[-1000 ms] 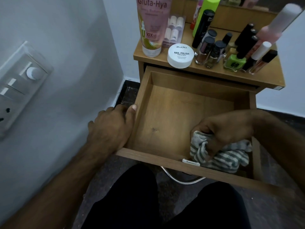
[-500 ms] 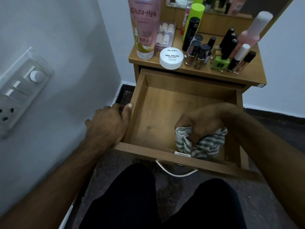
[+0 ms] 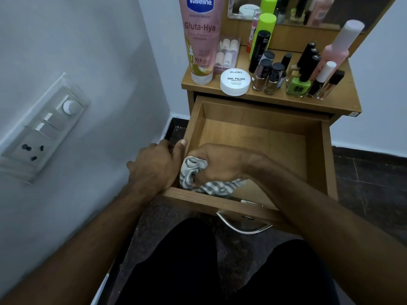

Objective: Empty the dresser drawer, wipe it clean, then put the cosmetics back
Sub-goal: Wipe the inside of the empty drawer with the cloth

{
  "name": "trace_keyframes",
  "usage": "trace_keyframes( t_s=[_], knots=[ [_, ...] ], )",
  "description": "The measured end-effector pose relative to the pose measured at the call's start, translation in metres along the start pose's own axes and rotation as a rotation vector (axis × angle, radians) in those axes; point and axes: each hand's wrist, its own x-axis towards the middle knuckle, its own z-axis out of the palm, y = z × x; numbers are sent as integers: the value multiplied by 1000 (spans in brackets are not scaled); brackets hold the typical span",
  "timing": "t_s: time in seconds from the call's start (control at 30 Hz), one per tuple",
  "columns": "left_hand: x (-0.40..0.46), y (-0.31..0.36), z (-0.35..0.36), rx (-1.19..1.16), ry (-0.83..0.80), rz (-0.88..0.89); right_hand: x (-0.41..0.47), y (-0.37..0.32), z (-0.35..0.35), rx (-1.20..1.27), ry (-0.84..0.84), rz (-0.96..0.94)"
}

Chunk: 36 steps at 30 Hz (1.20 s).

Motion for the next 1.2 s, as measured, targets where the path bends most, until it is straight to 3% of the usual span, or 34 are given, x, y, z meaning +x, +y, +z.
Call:
trace_keyframes(
  t_s=[0.1,0.23,0.37,0.63,0.9,1.07,1.13,1.2],
  knots=[
    [0,-2,0,-24,-11,-18,-12,2,-12,29,9,-1],
    [2,-3,3,-102,-47,-4,-31,9,-26,-113,-207,104],
    [4,-5,2,-195,-30,-26,-19,2,-15,-111,-159,76],
    [-1,-5,1,-245,50,-67,3,-2,18,116,104,-42],
    [-5,-4,-3,-320,67,-118,-7,13,38,223,433,-43],
    [-5,-2,-5,-299,60,-126,3,5,4,706,835,-43],
    [-4,-4,-3,-291,58,-130,8,-6,-11,647,895,-114],
    [-2,-6,-1,-297,61,-137,14,-16,-21,306,976,-137]
  ],
)
